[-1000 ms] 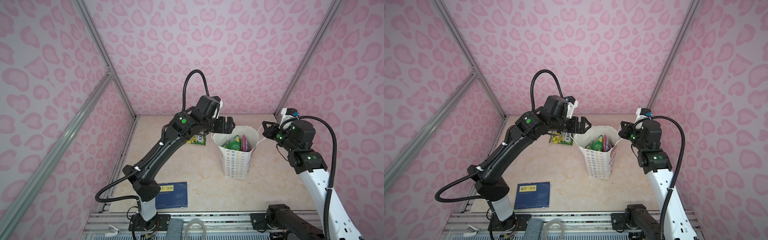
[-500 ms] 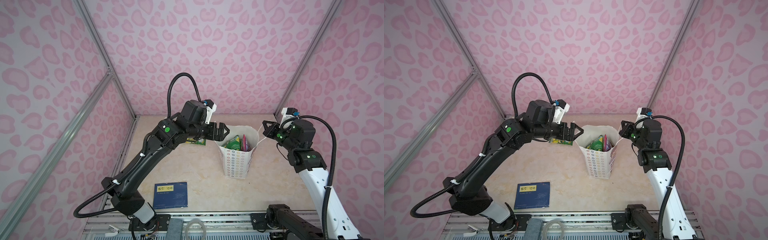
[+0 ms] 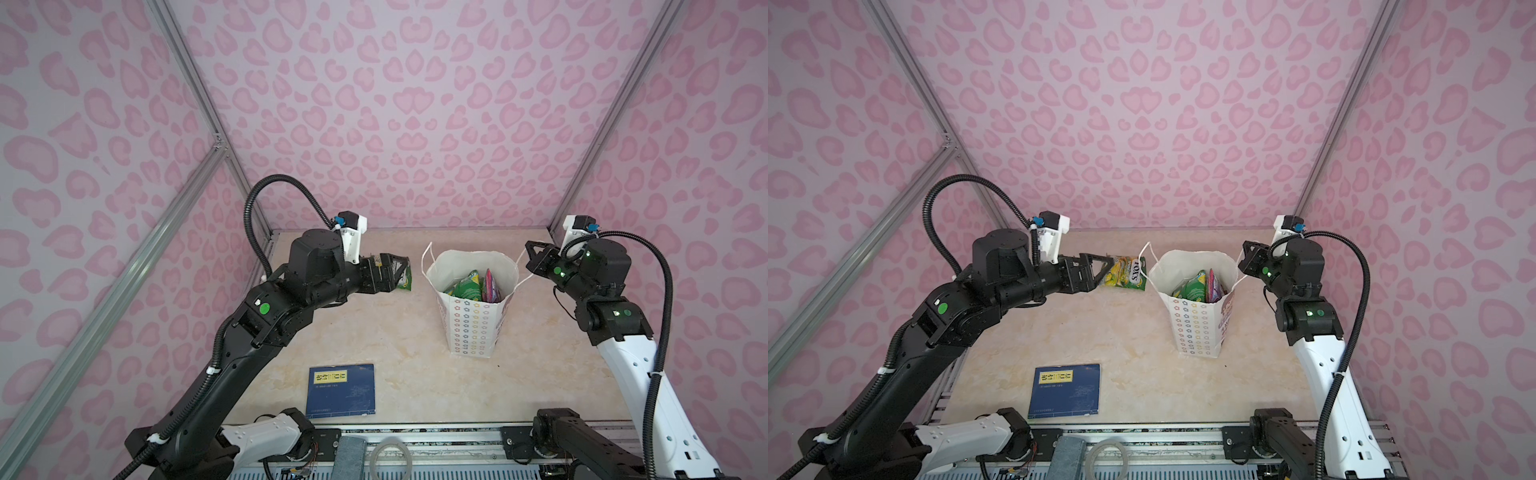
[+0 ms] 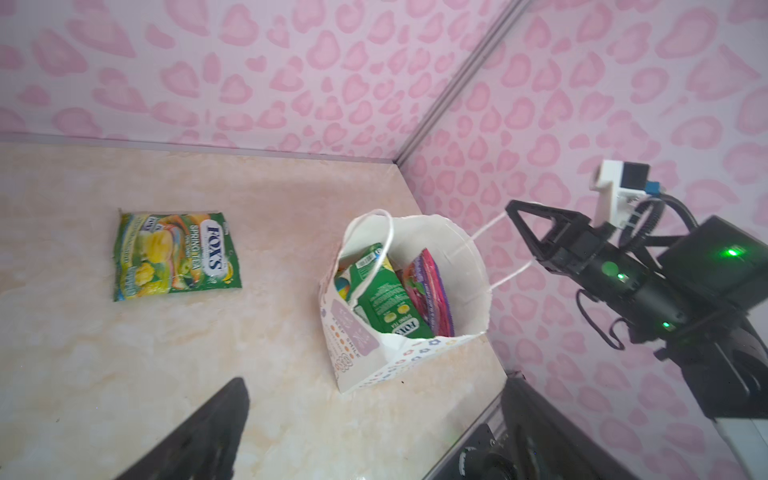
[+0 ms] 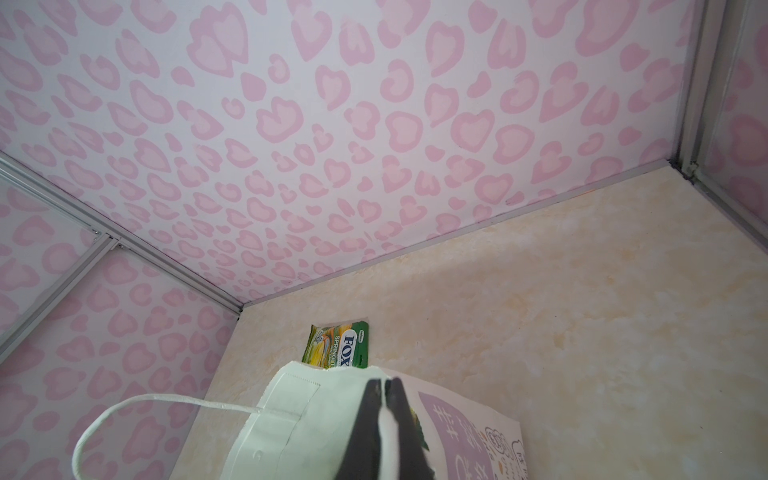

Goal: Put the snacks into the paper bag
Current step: 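Lower the left gripper onto the last green Fox's bag and close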

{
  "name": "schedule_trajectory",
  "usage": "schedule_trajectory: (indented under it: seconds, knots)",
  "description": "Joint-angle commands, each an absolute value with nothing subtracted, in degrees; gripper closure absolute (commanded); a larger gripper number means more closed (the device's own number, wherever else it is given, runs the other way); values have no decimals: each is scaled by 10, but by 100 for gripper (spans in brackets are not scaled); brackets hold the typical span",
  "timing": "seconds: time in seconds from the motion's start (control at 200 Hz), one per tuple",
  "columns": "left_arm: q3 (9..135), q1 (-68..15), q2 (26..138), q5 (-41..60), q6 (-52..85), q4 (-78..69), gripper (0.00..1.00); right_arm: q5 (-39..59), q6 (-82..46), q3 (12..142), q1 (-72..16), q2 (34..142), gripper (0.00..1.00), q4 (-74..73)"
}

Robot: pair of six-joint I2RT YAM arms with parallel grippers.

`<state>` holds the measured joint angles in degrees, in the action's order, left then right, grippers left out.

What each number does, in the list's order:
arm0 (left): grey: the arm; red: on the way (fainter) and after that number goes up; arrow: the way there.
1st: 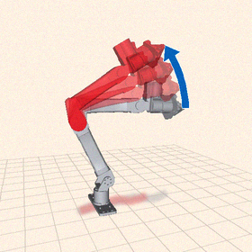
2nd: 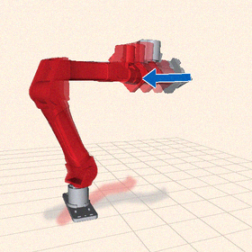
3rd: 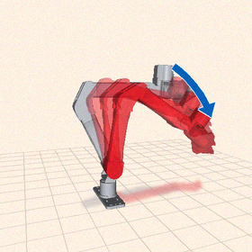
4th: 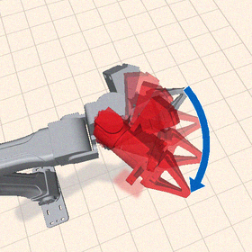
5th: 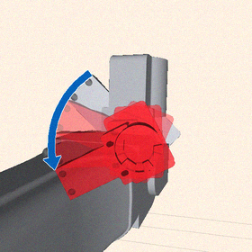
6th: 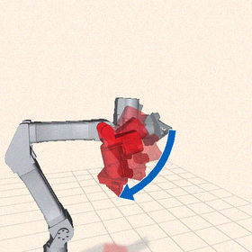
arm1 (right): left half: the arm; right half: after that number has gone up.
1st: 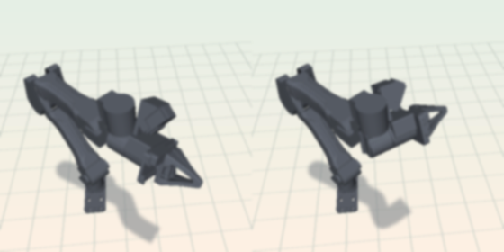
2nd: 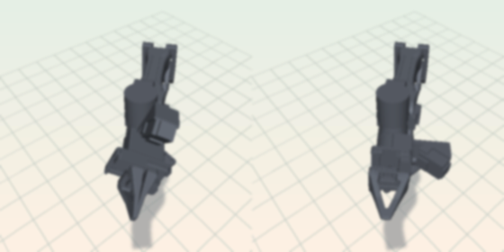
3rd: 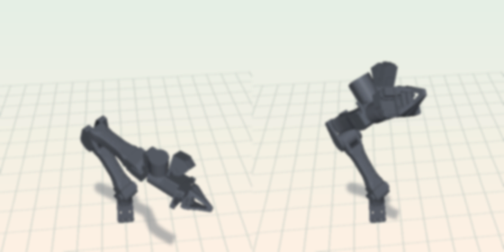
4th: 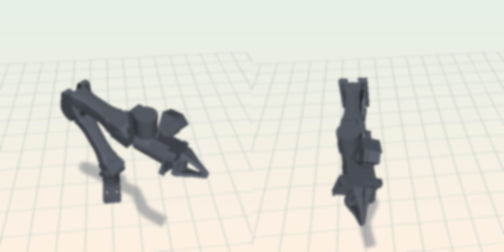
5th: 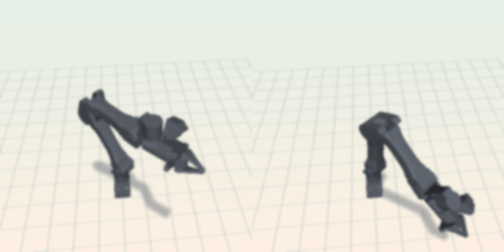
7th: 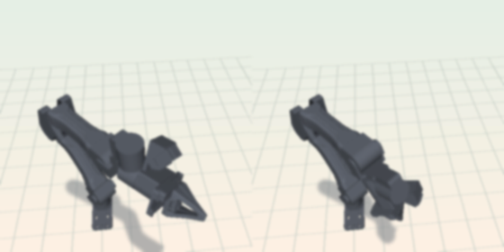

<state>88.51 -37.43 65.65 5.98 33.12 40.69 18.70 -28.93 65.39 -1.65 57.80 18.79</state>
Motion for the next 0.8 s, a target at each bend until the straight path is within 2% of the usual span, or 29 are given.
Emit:
schedule_trajectory:
  seconds: [0.0,0.165,0.34,0.375,0.54,0.795]
  knots:
    - [842,-330,636,78,359,360,3,190,-292,651,-15,575,100,151]
    - [780,-239,666,149,344,338,3,190,-291,651,-16,573,100,150]
    - [723,-159,763,208,315,302,1,192,-291,648,-16,569,100,149]
    - [726,-150,792,205,306,303,0,193,-291,649,-16,570,100,149]
    - [767,-133,945,172,272,307,5,196,-292,651,-15,567,100,148]
    - [898,-132,1142,175,251,334,14,194,-286,653,-16,559,100,153]
